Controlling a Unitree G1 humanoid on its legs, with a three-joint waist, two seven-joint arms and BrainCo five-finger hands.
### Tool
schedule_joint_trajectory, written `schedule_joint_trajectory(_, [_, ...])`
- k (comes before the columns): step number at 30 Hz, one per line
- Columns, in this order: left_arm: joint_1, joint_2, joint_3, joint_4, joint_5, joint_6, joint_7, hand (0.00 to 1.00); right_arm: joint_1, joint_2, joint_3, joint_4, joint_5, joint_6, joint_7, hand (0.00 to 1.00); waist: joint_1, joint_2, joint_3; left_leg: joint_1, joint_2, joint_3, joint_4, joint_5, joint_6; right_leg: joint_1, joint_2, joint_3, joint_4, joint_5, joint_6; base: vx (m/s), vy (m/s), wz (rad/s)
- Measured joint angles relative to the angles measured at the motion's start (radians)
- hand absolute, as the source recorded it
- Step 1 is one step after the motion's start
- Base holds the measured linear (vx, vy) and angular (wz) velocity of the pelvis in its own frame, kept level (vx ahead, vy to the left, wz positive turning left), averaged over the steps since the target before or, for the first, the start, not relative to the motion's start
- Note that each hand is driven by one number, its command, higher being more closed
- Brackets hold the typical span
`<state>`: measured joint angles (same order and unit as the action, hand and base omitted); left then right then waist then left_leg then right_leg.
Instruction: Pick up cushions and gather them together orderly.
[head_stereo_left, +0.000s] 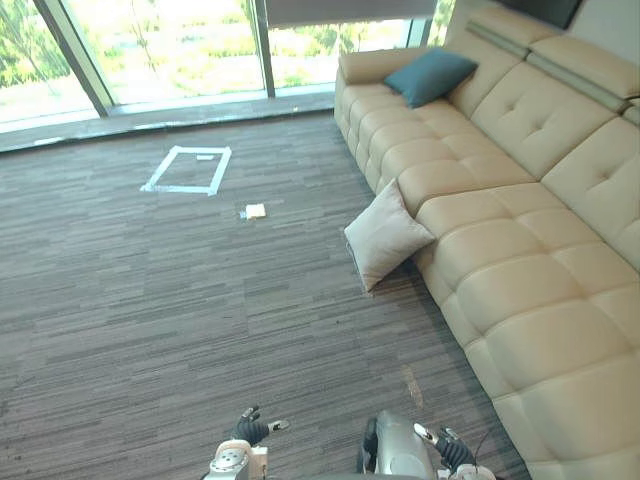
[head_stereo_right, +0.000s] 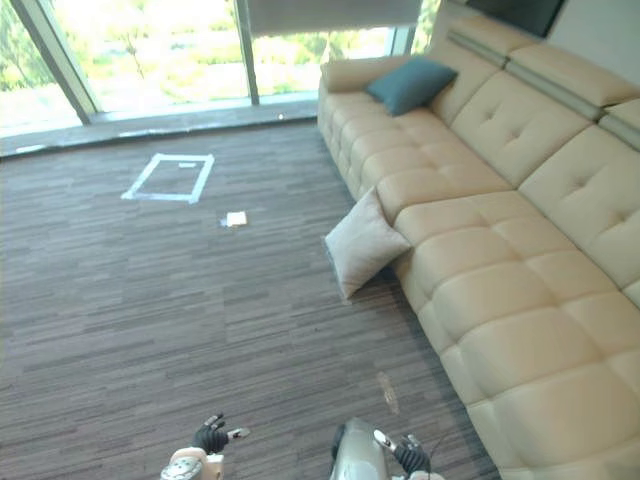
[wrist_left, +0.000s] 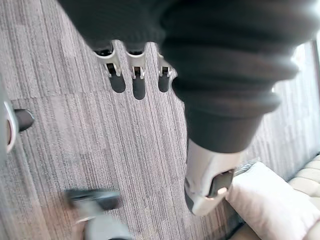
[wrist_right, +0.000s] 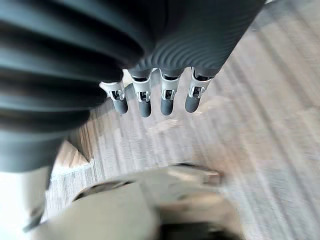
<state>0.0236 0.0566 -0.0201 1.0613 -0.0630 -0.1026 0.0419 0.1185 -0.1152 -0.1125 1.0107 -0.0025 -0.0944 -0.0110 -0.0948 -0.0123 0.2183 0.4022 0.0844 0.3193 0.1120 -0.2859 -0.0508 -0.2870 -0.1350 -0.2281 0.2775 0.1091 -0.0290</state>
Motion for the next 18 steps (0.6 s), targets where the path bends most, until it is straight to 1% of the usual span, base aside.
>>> schedule_joint_trajectory(1, [-0.011,-0.021,0.001,0.017,0.0,0.0,0.001,0.0,-0.01,-0.019,-0.006,0.002,0.0,0.001,0.001,0.0,-0.002,0.04,0.007,0.017,0.025,-0.003,-0.004,0.001,-0.002,-0.008,0.024,-0.004,0.052,-0.042,-0.012,0.68,-0.157,0.17])
schedule_joint_trajectory(2, [-0.01,-0.04,0.001,0.019,0.0,-0.003,-0.004,0.0,-0.032,-0.03,-0.008,0.006,-0.003,0.004,-0.003,0.0,0.009,0.058,0.008,0.019,0.027,-0.017,0.009,0.048,-0.032,-0.039,0.014,0.013,0.171,-0.124,-0.018,0.48,-0.13,-0.05])
schedule_joint_trajectory(3, [-0.012,-0.043,0.001,0.015,0.002,-0.004,-0.004,0.0,-0.034,-0.027,-0.014,0.006,-0.002,0.004,-0.003,0.0,0.005,0.057,0.009,0.019,0.025,-0.031,0.023,0.069,-0.045,-0.046,0.001,0.014,0.213,-0.156,-0.019,0.55,-0.193,0.19])
schedule_joint_trajectory(4, [-0.013,-0.054,0.001,0.013,0.004,-0.002,-0.005,0.0,-0.03,-0.019,-0.039,0.008,-0.002,0.006,0.0,0.0,-0.008,0.057,0.009,0.014,0.033,-0.063,0.1,0.123,-0.092,-0.036,-0.024,0.003,0.296,-0.216,-0.026,0.5,-0.232,0.38])
schedule_joint_trajectory(5, [-0.013,-0.056,0.002,0.013,0.01,-0.002,-0.005,0.0,-0.021,-0.018,-0.042,0.005,-0.003,0.009,0.001,0.0,-0.016,0.053,0.007,-0.023,0.058,-0.079,0.233,0.18,-0.134,0.008,-0.025,-0.018,0.305,-0.262,-0.028,0.48,-0.242,0.34])
schedule_joint_trajectory(6, [-0.014,-0.056,0.006,0.011,0.015,-0.002,-0.005,0.0,-0.018,-0.018,-0.041,0.005,-0.003,0.012,0.002,0.0,-0.015,0.052,0.006,-0.045,0.071,-0.079,0.297,0.203,-0.143,0.032,-0.023,-0.021,0.29,-0.281,-0.021,0.54,-0.238,0.1])
schedule_joint_trajectory(7, [-0.014,-0.072,0.052,0.007,0.021,-0.002,-0.005,0.0,-0.015,-0.026,-0.04,0.002,-0.007,0.018,0.007,0.0,-0.012,0.068,0.012,-0.136,0.153,-0.051,0.549,0.317,-0.155,0.118,0.007,-0.026,0.226,-0.319,-0.021,0.43,-0.137,-0.08])
schedule_joint_trajectory(8, [-0.014,-0.08,0.076,0.006,0.021,-0.002,-0.005,0.0,-0.014,-0.033,-0.041,0.0,-0.008,0.02,0.008,0.0,-0.012,0.085,0.017,-0.199,0.234,0.0,0.732,0.298,-0.136,0.172,0.046,-0.024,0.182,-0.335,-0.037,0.52,-0.126,-0.22])
schedule_joint_trajectory(9, [-0.012,-0.075,0.089,-0.01,0.022,-0.001,-0.005,0.0,-0.011,-0.033,-0.041,0.002,-0.007,0.027,0.006,0.0,-0.01,0.084,0.02,-0.269,0.314,0.071,0.898,0.223,-0.098,0.249,0.078,-0.02,0.124,-0.338,-0.043,0.39,-0.065,-0.27])
schedule_joint_trajectory(10, [-0.011,-0.068,0.091,-0.015,0.022,-0.001,-0.004,0.0,-0.009,-0.027,-0.04,0.007,-0.004,0.027,0.006,0.0,-0.008,0.071,0.022,-0.307,0.334,0.109,0.935,0.167,-0.078,0.304,0.086,-0.016,0.08,-0.338,-0.044,0.38,-0.082,-0.31])
schedule_joint_trajectory(11, [-0.01,-0.063,0.09,-0.03,0.021,-0.001,-0.005,0.0,-0.009,-0.02,-0.039,0.009,0.001,0.027,0.005,0.0,-0.008,0.055,0.023,-0.346,0.339,0.154,0.924,0.117,-0.071,0.355,0.088,-0.009,0.032,-0.338,-0.043,0.33,-0.048,-0.39])
schedule_joint_trajectory(12, [-0.009,-0.06,0.091,-0.037,0.021,-0.003,-0.005,0.0,-0.004,-0.014,-0.041,0.015,0.002,0.027,0.002,0.0,-0.003,0.044,0.026,-0.392,0.34,0.214,0.854,0.079,-0.066,0.408,0.088,0.008,-0.017,-0.332,-0.038,0.26,-0.014,-0.41])
schedule_joint_trajectory(13, [-0.009,-0.06,0.09,-0.041,0.021,-0.004,-0.005,0.0,-0.006,-0.013,-0.041,0.016,0.002,0.027,0.001,0.0,-0.001,0.041,0.026,-0.413,0.333,0.232,0.801,0.067,-0.058,0.426,0.089,0.019,-0.035,-0.333,-0.035,0.35,0.03,-0.58])
schedule_joint_trajectory(14, [-0.01,-0.06,0.087,-0.053,0.021,-0.004,-0.005,0.0,-0.01,-0.013,-0.043,0.023,0.002,0.027,-0.001,0.0,0.007,0.039,0.025,-0.456,0.296,0.24,0.646,0.06,-0.059,0.454,0.082,0.045,-0.06,-0.336,-0.024,0.37,0.105,-0.73])
schedule_joint_trajectory(15, [-0.011,-0.06,0.084,-0.061,0.021,-0.01,-0.004,0.0,-0.009,-0.013,-0.045,0.028,0.002,0.028,-0.003,0.0,0.018,0.038,0.026,-0.488,0.231,0.205,0.452,0.071,-0.064,0.475,0.068,0.078,-0.075,-0.346,-0.003,0.45,0.192,-0.92])
schedule_joint_trajectory(16, [-0.012,-0.059,0.077,-0.064,0.021,-0.017,-0.003,0.0,-0.005,-0.012,-0.046,0.028,0.002,0.027,-0.006,0.0,0.026,0.037,0.026,-0.5,0.178,0.158,0.301,0.099,-0.065,0.488,0.055,0.101,-0.079,-0.358,0.017,0.48,0.274,-0.92])
schedule_joint_trajectory(17, [-0.01,-0.06,0.068,-0.066,0.021,-0.019,-0.003,0.0,0.003,-0.012,-0.049,0.027,0.002,0.026,-0.009,0.0,0.029,0.041,0.024,-0.503,0.121,0.1,0.125,0.164,-0.073,0.508,0.047,0.126,-0.087,-0.372,0.052,0.52,0.334,-0.86])
schedule_joint_trajectory(18, [-0.01,-0.06,0.062,-0.067,0.02,-0.021,-0.001,0.0,0.01,-0.015,-0.047,0.028,0.002,0.025,-0.011,0.0,0.039,0.042,0.023,-0.493,0.096,0.05,0.086,0.273,-0.049,0.527,0.046,0.153,-0.093,-0.385,0.077,0.48,0.316,-0.81])
